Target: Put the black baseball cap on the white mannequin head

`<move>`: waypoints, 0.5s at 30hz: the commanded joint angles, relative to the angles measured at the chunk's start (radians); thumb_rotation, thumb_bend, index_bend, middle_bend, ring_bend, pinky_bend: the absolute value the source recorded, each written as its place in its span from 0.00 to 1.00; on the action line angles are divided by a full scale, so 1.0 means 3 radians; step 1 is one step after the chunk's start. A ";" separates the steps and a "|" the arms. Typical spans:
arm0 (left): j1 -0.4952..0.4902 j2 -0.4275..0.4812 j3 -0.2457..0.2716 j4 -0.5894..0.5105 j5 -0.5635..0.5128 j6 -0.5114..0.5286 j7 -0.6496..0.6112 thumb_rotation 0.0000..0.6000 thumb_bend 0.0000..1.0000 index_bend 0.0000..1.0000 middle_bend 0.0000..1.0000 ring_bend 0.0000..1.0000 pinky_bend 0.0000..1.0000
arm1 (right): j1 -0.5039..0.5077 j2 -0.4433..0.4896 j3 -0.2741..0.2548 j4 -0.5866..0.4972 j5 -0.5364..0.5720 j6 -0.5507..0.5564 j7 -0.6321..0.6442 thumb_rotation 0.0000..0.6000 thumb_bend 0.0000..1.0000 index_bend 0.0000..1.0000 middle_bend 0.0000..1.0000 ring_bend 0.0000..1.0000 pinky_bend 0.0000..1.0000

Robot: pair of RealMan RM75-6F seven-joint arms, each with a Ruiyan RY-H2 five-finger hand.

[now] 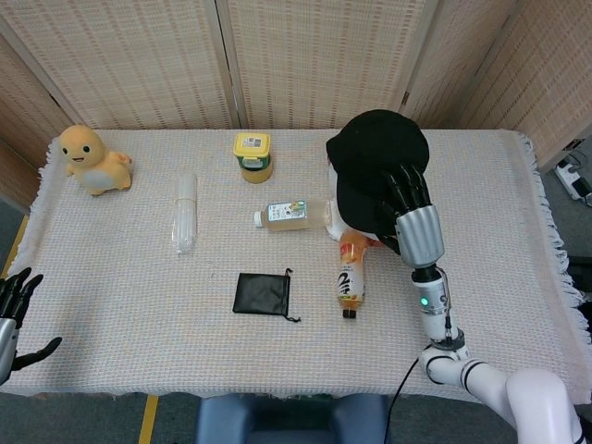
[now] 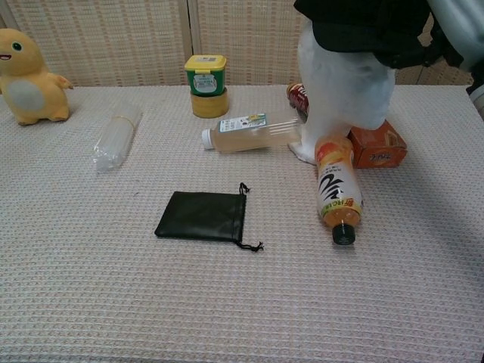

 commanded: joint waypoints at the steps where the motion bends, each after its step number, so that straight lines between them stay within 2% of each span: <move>1: 0.0001 0.0004 0.0002 0.0003 0.0002 -0.0002 -0.0007 1.00 0.20 0.04 0.00 0.00 0.03 | -0.0104 0.0065 -0.0051 -0.0053 -0.0048 0.0070 0.0021 1.00 0.24 0.33 0.06 0.00 0.00; 3: -0.0001 0.0006 0.0004 0.0001 0.0007 -0.0004 -0.0008 1.00 0.20 0.03 0.00 0.00 0.03 | -0.0181 0.0133 -0.0083 -0.0131 -0.0075 0.0117 0.0026 1.00 0.22 0.20 0.04 0.00 0.00; 6: -0.0002 0.0003 0.0011 -0.0005 0.0021 -0.0004 0.0008 1.00 0.20 0.03 0.00 0.00 0.03 | -0.0315 0.0277 -0.0144 -0.0291 -0.0113 0.0169 0.0012 1.00 0.20 0.12 0.02 0.00 0.00; 12: 0.0006 -0.0005 0.0030 -0.0029 0.0071 0.0022 0.0050 1.00 0.20 0.04 0.00 0.00 0.03 | -0.0603 0.0619 -0.0294 -0.0709 -0.0233 0.0318 -0.0005 1.00 0.18 0.02 0.00 0.00 0.00; 15: 0.0011 -0.0005 0.0037 -0.0039 0.0096 0.0041 0.0057 1.00 0.20 0.03 0.00 0.00 0.03 | -0.0777 0.0806 -0.0409 -0.0891 -0.0327 0.0432 -0.0032 1.00 0.17 0.00 0.00 0.00 0.00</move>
